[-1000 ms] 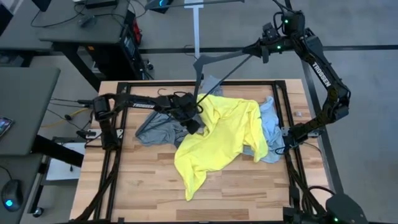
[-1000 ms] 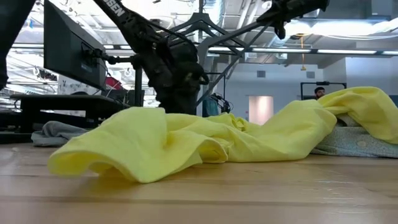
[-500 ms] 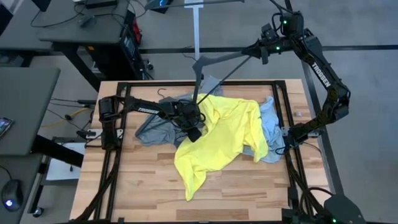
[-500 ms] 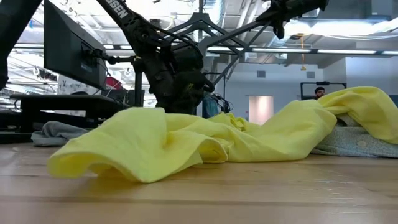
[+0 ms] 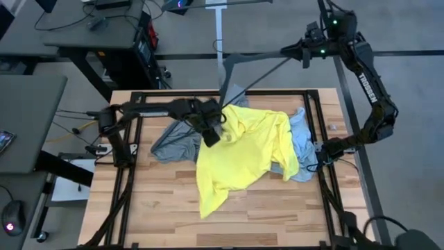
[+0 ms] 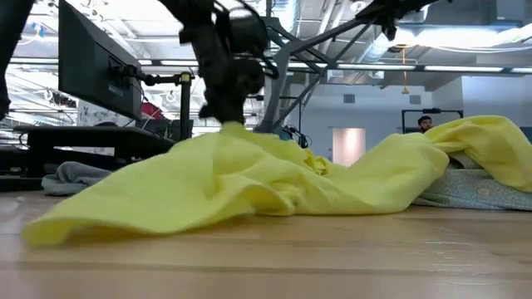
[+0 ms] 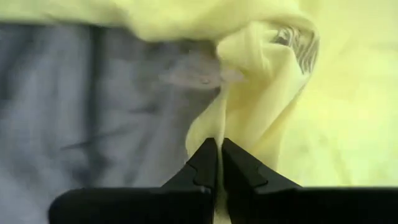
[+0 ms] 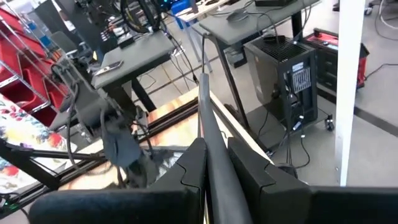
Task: Hang clothes
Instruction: Hang the yellow shirt on the bottom black hanger
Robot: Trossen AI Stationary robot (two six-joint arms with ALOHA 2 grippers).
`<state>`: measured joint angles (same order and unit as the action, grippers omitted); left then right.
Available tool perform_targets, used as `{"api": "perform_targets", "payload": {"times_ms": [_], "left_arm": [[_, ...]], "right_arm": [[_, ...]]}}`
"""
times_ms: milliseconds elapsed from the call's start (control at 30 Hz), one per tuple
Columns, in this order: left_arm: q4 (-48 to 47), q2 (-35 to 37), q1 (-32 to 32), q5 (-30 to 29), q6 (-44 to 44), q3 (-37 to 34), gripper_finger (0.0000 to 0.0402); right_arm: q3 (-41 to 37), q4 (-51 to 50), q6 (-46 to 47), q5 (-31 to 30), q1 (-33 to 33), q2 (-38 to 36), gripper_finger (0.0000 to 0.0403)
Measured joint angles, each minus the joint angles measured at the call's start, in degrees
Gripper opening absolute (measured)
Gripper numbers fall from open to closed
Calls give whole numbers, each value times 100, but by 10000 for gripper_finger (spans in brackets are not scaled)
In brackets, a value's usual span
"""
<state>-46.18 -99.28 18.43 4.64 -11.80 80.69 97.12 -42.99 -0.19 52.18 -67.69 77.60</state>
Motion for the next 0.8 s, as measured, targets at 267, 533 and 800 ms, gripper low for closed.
{"api": "perform_targets", "payload": {"times_ms": [267, 533, 800], "left_arm": [[-216, 439, 598, -137, 82, 425, 0], [-246, 517, 1148, -100, 0, 671, 0], [-125, 517, 1328, 498, 206, 832, 0]], "right_arm": [[0, -11, 481, 11, 1, -333, 31], [0, 50, 717, 20, 14, -610, 31], [0, 309, 696, -476, 300, -527, 31]]}}
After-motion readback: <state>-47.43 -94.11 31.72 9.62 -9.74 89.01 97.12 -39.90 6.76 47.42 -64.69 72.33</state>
